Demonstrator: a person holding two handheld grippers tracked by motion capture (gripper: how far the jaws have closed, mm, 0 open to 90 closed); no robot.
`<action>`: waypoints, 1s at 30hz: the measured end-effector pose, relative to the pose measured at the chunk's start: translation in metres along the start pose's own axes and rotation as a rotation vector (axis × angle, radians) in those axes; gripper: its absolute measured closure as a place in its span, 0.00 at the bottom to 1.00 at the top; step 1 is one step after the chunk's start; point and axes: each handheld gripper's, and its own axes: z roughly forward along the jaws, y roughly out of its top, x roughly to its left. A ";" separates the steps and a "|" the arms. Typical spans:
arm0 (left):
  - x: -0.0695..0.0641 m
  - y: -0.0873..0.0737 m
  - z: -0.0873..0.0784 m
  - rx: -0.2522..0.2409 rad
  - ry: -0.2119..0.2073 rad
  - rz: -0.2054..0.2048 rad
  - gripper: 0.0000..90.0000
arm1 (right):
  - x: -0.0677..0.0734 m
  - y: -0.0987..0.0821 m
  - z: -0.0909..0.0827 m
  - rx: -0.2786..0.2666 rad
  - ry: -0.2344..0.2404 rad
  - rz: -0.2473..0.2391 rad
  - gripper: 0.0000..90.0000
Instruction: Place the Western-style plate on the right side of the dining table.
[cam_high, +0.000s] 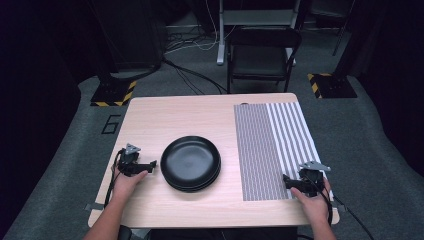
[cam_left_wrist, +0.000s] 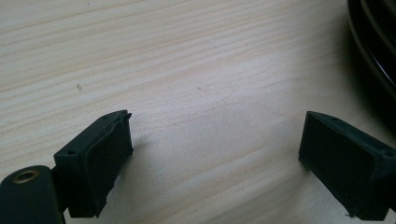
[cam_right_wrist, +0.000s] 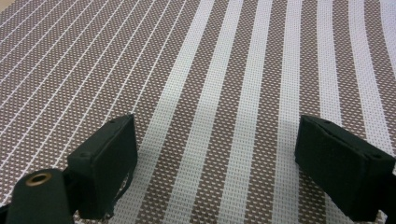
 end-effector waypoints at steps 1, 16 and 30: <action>0.000 0.000 0.000 0.001 0.001 0.000 0.10 | 0.000 0.000 0.000 0.001 0.000 0.000 0.14; 0.000 0.000 0.000 0.002 0.001 0.000 0.11 | 0.000 0.000 0.000 0.001 0.001 0.000 0.14; -0.001 -0.001 -0.002 -0.018 0.006 -0.011 0.19 | 0.000 0.000 -0.001 -0.005 0.000 0.004 0.15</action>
